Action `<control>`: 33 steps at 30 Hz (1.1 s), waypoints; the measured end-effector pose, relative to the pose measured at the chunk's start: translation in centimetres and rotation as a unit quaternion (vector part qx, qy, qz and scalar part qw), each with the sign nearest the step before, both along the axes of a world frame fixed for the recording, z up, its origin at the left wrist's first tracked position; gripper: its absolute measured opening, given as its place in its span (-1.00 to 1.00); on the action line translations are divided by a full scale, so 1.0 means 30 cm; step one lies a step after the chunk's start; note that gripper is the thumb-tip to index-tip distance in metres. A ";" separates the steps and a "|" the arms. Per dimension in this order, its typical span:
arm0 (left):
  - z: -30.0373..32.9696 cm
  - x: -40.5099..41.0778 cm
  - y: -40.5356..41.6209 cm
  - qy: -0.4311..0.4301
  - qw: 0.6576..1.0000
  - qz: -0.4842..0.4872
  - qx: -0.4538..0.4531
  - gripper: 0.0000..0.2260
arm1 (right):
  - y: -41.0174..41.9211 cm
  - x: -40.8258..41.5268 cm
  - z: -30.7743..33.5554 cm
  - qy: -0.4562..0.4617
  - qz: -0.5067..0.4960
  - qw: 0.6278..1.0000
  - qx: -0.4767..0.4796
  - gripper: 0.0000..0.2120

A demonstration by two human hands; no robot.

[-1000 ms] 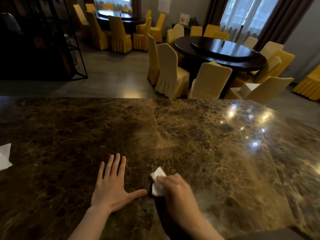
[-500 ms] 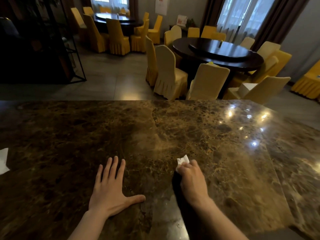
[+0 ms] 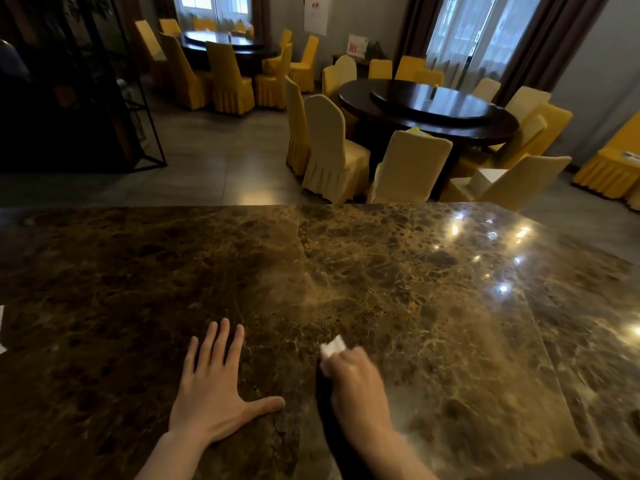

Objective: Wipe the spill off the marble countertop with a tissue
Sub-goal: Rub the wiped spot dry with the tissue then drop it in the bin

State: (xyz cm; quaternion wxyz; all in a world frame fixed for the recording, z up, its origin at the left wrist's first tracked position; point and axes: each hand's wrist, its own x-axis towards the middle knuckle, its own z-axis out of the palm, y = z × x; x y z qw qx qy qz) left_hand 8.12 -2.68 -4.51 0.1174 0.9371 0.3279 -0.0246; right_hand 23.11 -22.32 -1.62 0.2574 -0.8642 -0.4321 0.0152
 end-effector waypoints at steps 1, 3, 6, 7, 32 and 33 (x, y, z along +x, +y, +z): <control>-0.001 0.001 0.000 0.000 1.000 0.002 -0.001 0.32 | -0.018 -0.038 -0.016 0.003 0.042 0.999 0.008 -0.85; 0.000 0.000 -0.002 0.002 1.000 0.002 0.002 0.32 | -0.058 -0.019 -0.018 0.004 0.082 0.996 0.030 -0.91; 0.007 -0.001 -0.005 0.008 1.000 0.002 0.002 0.32 | -0.074 0.148 -0.008 0.003 -0.018 0.999 0.043 -0.94; 0.009 -0.003 -0.005 0.007 1.000 0.004 0.000 0.32 | -0.073 0.199 0.000 -0.001 -0.062 0.998 0.021 -0.92; 0.031 0.005 -0.015 0.025 1.000 0.007 -0.008 0.32 | 0.014 0.013 -0.001 0.006 0.004 1.000 -0.017 -0.88; 0.031 0.004 -0.014 0.024 1.000 0.007 -0.008 0.33 | -0.015 0.025 -0.002 0.007 0.031 0.999 -0.017 -0.87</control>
